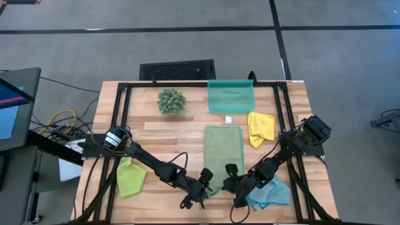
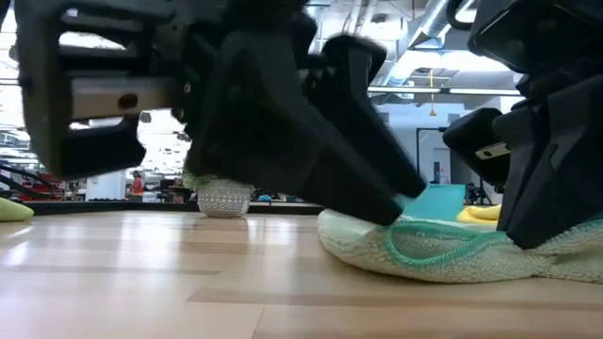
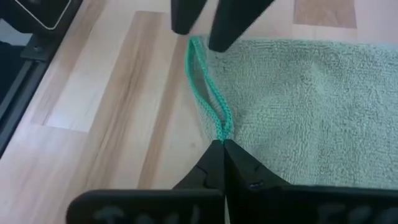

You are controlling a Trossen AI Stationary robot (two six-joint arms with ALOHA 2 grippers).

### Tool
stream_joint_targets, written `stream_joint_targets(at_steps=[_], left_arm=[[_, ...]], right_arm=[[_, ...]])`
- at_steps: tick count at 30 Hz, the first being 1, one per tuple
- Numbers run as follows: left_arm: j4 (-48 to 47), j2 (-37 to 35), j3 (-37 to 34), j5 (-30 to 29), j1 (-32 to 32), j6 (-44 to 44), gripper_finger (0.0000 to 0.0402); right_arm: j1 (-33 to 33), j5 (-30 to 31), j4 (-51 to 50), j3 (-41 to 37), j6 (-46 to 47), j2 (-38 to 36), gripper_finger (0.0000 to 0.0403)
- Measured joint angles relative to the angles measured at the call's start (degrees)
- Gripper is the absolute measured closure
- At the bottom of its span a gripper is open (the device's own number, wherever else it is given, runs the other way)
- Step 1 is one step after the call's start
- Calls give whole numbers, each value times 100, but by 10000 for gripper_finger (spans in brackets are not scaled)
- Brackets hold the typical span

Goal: Roll microfiber towels into tight, uniform cylinder then place into a basket
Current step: Roll the dark green microfiber cloth

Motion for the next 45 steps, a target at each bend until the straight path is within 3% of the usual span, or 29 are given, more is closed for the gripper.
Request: stream_joint_targets(at_steps=[7,15,21,27,36,45], left_arm=[[-204,31,4,-252,-13,-128,222],[-410,33,2,-342,-13,-524,230],[-427,33,2,-334,-20,-1701,246],[-415,33,2,-824,-77,-2268,282],[-452,28,2,-1389,-188,-2658,394],[-528,-242,2,-1718,-366,-2988,399]], right_arm=[[-53,55,-5,7,245,-104,390],[-132,92,-15,7,789,-168,387],[-224,100,-153,9,1106,-168,390],[-223,97,-268,13,1108,-168,384],[-221,97,-443,13,1104,-168,370],[-176,75,-920,17,1039,-662,282]])
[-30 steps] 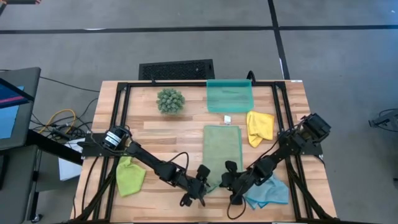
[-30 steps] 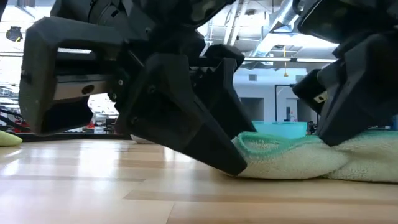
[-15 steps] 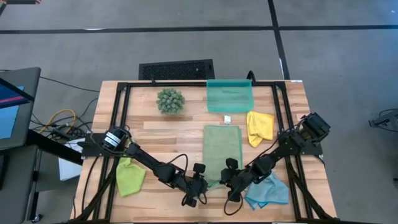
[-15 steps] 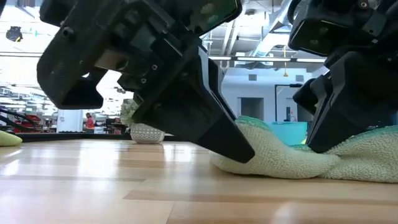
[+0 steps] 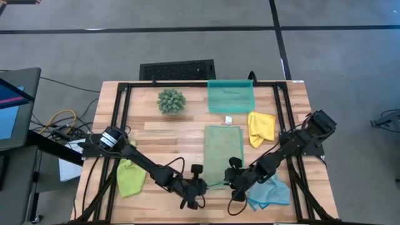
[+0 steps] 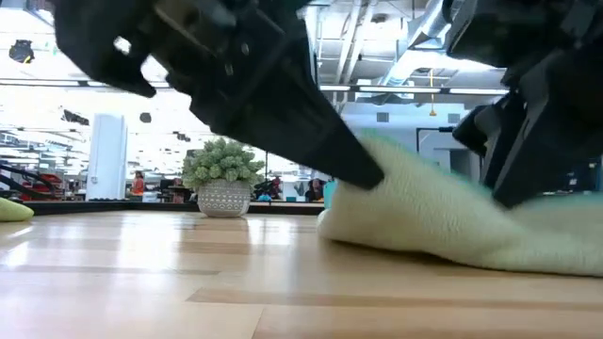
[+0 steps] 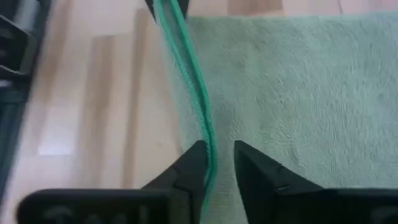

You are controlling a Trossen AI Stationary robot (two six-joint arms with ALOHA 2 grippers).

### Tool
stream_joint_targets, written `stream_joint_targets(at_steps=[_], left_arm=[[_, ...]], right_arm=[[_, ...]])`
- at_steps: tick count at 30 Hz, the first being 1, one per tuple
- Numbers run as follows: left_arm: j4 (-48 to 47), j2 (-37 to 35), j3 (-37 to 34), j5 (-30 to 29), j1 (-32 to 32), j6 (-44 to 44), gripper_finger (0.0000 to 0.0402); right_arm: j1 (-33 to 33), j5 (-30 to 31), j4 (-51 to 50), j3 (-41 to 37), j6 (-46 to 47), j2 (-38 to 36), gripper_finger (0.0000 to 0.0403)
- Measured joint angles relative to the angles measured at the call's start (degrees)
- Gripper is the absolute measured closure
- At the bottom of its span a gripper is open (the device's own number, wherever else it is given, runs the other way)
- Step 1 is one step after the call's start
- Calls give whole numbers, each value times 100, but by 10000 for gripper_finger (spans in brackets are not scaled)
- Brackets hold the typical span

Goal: Roll microfiber towels into tight, uniform cylinder then place into a basket
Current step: Roll the dark green microfiber cloth

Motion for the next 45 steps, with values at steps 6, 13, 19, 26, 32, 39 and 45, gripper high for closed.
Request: stream_joint_targets(at_steps=[6,13,19,26,32,39,45], left_arm=[[-2,-9,0,-234,-117,-415,400],[-22,-9,0,-436,-232,-634,401],[-314,-9,0,-746,-244,-849,401],[-726,-12,0,-895,-244,-1083,401],[-891,-16,2,-895,-244,-1213,401],[-1000,-16,2,-887,-249,-1252,401],[-1007,-16,2,-550,-386,-716,401]], right_arm=[[171,38,411,2,-505,33,235],[362,185,918,0,-842,520,218],[505,84,861,0,-846,602,250],[710,-324,763,0,-853,558,292],[819,-436,331,0,-834,558,297],[851,-398,38,32,-798,523,356],[844,-682,-149,303,-844,404,385]])
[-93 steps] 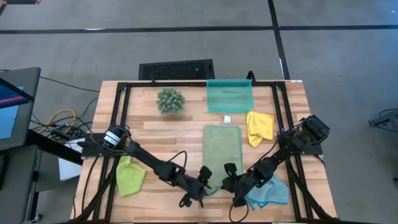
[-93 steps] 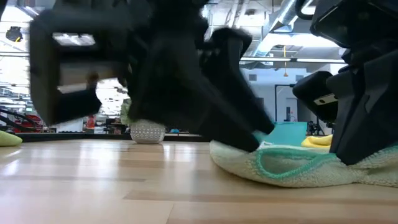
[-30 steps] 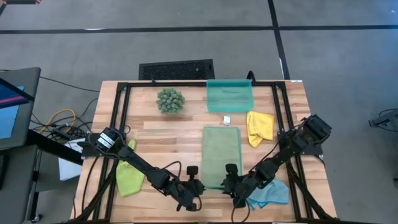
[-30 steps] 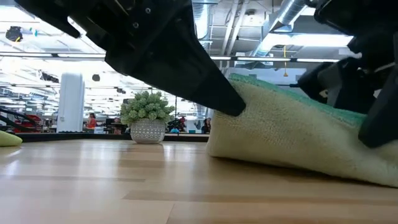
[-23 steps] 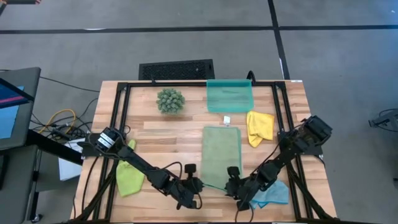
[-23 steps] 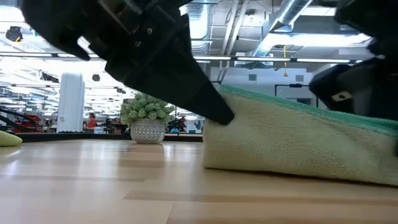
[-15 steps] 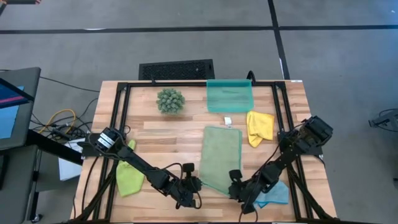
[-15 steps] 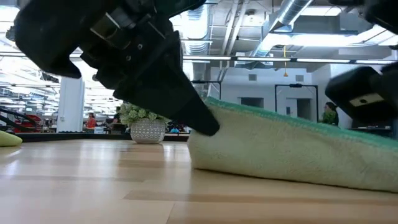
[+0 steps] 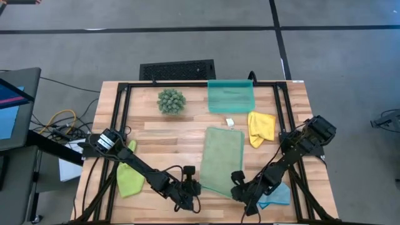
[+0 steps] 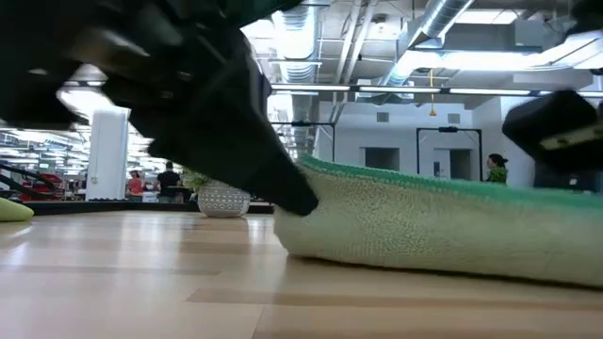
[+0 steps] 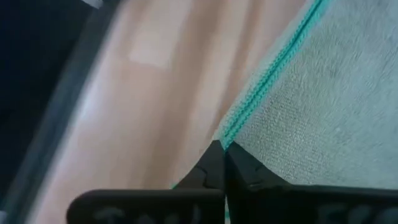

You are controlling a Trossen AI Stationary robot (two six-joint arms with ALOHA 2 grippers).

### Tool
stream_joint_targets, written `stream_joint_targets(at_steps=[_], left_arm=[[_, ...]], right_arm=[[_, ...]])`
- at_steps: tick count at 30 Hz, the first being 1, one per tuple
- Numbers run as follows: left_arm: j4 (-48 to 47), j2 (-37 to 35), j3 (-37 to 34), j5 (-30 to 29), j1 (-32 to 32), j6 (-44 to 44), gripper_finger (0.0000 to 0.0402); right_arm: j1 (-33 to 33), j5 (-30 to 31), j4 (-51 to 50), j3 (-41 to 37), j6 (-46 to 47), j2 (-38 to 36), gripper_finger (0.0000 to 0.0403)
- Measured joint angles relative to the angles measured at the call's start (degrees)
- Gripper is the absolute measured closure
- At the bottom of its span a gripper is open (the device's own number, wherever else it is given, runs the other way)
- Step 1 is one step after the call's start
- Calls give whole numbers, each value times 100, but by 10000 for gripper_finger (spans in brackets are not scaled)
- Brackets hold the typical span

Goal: Roll microfiber towels into tight, uniform cylinder then place into a basket
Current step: Roll the dark green microfiber cloth

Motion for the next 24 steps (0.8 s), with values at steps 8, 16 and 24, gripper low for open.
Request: stream_joint_targets(at_steps=[8,16,24], left_arm=[[-95,-2,0,85,-78,136,353],[-891,-2,0,-975,24,-485,273],[-1702,-291,-4,-890,-13,-1406,270]], right_arm=[[-361,-592,-205,44,0,-17,394],[-692,-497,-492,42,456,-17,385],[-782,-515,-588,42,594,-17,390]])
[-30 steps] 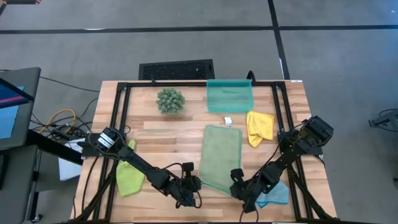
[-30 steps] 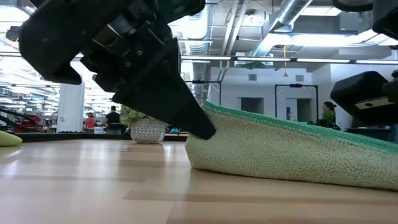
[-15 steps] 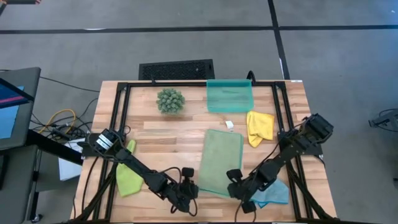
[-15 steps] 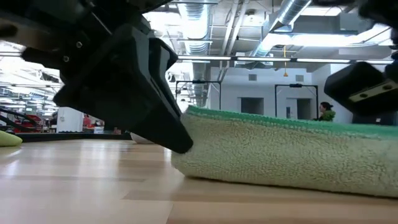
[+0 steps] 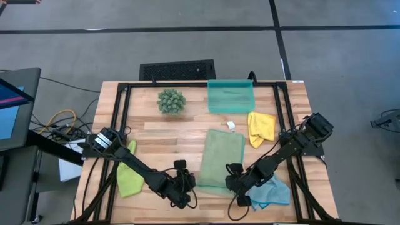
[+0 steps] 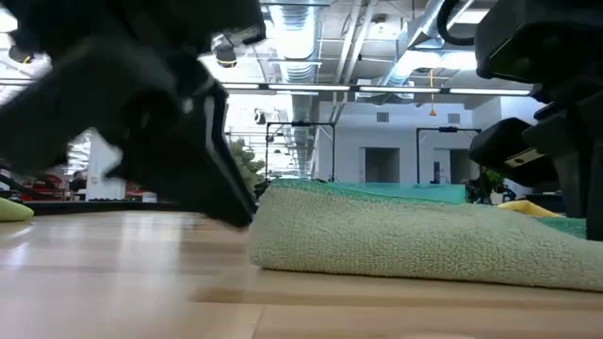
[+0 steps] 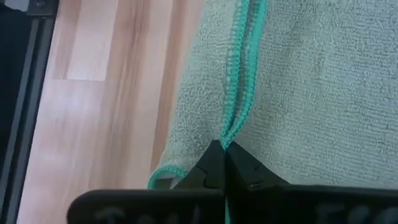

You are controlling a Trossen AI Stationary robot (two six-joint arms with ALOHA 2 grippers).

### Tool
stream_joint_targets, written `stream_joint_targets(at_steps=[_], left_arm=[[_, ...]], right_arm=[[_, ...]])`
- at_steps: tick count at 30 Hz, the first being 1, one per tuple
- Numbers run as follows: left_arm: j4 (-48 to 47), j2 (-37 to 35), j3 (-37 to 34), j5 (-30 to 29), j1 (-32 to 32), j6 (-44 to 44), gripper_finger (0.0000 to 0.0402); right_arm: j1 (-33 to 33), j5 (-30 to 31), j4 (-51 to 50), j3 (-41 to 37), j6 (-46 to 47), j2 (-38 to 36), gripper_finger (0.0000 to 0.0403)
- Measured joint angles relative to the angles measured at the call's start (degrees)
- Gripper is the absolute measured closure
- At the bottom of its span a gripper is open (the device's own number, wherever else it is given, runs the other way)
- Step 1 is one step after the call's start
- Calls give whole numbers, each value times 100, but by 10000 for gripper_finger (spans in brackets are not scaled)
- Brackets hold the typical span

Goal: Roll microfiber towels into tight, uniform cylinder then place into a basket
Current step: Roll the dark green microfiber cloth

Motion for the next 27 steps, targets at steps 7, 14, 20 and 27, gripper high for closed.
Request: stream_joint_targets(at_steps=[7,14,20,27], left_arm=[[397,-474,2,-139,-240,486,304],[1678,-140,0,179,-58,1334,353],[1818,220,0,1038,345,1282,386],[1455,352,1,1329,480,968,400]], right_arm=[[10,-91,-322,0,541,0,384],[11,-94,-317,2,562,-2,387],[11,-94,-295,0,562,0,384],[49,-98,-299,-2,523,0,384]])
